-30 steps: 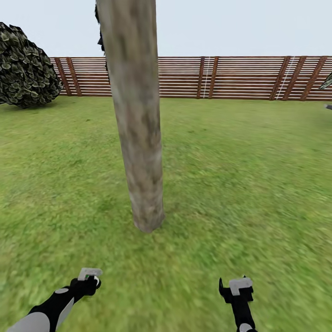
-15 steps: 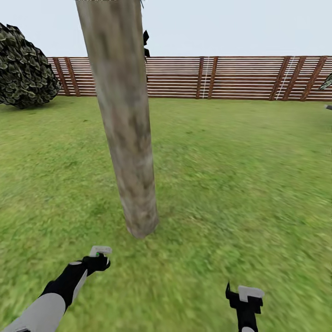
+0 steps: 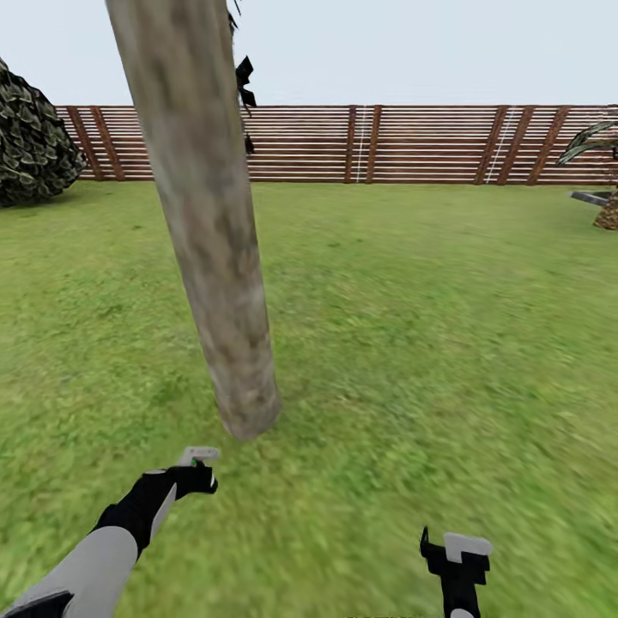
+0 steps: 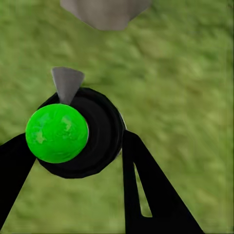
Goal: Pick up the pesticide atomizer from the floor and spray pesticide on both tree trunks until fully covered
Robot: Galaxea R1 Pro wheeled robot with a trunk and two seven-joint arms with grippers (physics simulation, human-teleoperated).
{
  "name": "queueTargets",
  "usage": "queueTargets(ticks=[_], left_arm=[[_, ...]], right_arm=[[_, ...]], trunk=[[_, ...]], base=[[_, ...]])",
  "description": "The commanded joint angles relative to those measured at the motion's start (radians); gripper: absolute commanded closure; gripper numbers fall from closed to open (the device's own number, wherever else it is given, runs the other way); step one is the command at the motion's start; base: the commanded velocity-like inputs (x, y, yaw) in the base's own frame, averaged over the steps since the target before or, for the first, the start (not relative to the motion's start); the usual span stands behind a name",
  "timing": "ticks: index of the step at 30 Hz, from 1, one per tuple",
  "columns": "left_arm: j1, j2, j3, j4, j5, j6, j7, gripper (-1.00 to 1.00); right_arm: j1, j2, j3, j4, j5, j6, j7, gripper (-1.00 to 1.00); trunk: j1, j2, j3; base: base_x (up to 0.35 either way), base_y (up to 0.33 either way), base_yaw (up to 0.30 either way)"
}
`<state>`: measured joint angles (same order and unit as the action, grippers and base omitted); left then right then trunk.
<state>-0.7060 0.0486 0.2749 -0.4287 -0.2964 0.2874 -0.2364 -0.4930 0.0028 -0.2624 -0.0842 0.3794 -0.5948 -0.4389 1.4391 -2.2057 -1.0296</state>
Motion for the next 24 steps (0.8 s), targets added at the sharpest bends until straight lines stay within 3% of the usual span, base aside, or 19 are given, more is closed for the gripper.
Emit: queueTargets(ticks=[1,9,10,11,12,14,15,18,20,23,24], left_arm=[[-0.014,-0.005,0.008,-0.002,-0.012,0.034,-0.019,1.0],[-0.098,0.002,-0.018,-0.005,-0.016,0.194,-0.076,1.0],[-0.103,0.012,-0.021,-0.006,-0.018,0.202,-0.077,1.0],[-0.105,0.048,-0.022,-0.013,-0.018,0.208,-0.079,1.0],[-0.105,0.065,-0.023,-0.015,-0.017,0.209,-0.081,1.0],[-0.105,0.084,-0.026,-0.019,-0.017,0.21,-0.09,1.0],[-0.105,0.081,-0.032,-0.02,-0.017,0.21,-0.091,1.0],[-0.105,0.013,-0.098,-0.044,-0.017,0.212,-0.092,1.0],[-0.107,-0.009,-0.118,-0.079,-0.015,0.224,-0.092,1.0],[-0.111,0.009,-0.119,-0.132,-0.013,0.292,-0.094,1.0],[-0.118,0.027,-0.118,-0.154,-0.012,0.315,-0.095,1.0]], right_arm=[[-0.001,0.0,-0.006,0.001,0.01,-0.002,-0.005,-1.0],[-0.001,-0.001,-0.006,0.001,0.012,-0.002,-0.003,-1.0],[-0.001,-0.001,-0.006,0.001,0.012,-0.002,-0.003,-1.0],[-0.001,-0.002,-0.006,0.001,0.012,-0.002,-0.003,-1.0],[-0.001,-0.002,-0.006,0.001,0.012,-0.002,-0.003,-1.0],[-0.001,-0.002,-0.006,0.001,0.012,-0.001,-0.003,-1.0],[-0.001,-0.003,-0.006,0.001,0.012,-0.001,-0.003,-1.0],[-0.001,-0.003,-0.006,0.001,0.012,-0.001,-0.003,-1.0],[-0.001,-0.003,-0.006,0.001,0.012,0.0,-0.003,-1.0],[-0.001,-0.003,-0.006,0.003,0.012,0.0,0.002,-1.0],[0.0,-0.003,-0.006,0.003,0.012,0.0,0.008,-1.0]], trunk=[[0.0,0.0,-0.001],[0.0,0.0,0.0],[0.0,0.0,0.0],[0.0,0.0,0.0],[0.0,0.0,0.0],[0.0,0.0,0.0],[0.0,0.0,0.0],[0.0,0.0,0.0],[0.0,0.0,0.0],[0.0,0.0,0.0],[0.0,0.0,0.0]], base=[[0.0,0.0,-0.263],[0.0,0.0,-0.063],[0.0,0.0,-0.003],[0.0,0.0,0.0],[0.0,0.0,0.0],[0.0,0.0,0.0],[0.0,0.0,0.0],[-0.173,0.0,0.0],[-0.278,0.0,0.0],[-0.081,0.0,0.0],[-0.022,0.0,0.0]])
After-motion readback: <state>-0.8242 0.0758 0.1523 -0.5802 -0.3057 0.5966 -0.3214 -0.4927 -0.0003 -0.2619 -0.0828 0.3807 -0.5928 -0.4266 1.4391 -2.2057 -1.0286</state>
